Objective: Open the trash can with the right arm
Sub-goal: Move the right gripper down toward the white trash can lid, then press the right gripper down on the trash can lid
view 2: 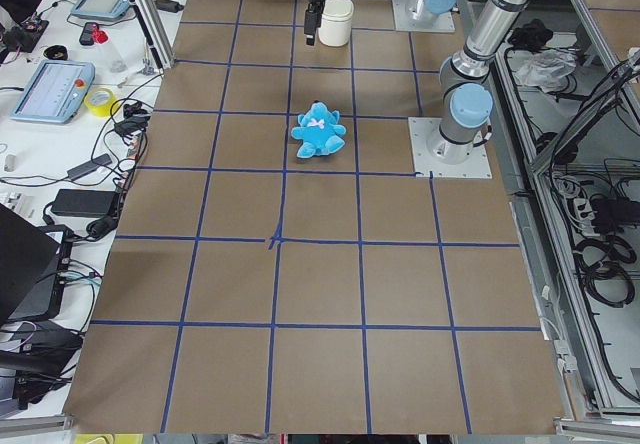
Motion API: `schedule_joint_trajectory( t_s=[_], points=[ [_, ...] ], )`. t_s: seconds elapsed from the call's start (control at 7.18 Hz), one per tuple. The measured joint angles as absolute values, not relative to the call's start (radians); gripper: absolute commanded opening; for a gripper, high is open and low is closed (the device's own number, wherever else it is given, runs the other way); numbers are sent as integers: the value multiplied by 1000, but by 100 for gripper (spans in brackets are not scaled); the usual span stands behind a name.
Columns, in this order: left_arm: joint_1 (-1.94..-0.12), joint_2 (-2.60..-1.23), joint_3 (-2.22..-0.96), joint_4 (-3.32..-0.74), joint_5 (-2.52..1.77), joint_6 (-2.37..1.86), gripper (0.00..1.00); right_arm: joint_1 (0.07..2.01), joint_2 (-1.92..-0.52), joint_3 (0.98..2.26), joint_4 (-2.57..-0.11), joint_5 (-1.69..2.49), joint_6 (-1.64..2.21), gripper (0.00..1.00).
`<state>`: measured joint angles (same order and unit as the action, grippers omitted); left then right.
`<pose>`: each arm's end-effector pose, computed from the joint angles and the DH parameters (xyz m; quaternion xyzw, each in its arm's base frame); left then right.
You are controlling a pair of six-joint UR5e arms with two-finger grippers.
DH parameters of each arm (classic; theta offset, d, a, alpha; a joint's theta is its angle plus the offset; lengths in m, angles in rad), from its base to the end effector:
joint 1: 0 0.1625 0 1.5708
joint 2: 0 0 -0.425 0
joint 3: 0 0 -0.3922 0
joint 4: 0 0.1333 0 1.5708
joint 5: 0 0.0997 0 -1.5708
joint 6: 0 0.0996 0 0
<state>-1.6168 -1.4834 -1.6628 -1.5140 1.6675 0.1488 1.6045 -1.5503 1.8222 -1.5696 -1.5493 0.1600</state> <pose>-0.1447 -0.4537 0.4903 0.0958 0.9939 -0.0235 0.0496 0.1507 -0.4508 0.3593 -0.0640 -0.9886 -0.1365 0.0026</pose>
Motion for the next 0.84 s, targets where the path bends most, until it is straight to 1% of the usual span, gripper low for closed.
schedule_joint_trajectory(
  t_s=[0.84],
  points=[
    [-1617,-1483,-1663,-1514,1667,149,100,1605,-1523,1889,-1580,-1549,160,0]
  ],
)
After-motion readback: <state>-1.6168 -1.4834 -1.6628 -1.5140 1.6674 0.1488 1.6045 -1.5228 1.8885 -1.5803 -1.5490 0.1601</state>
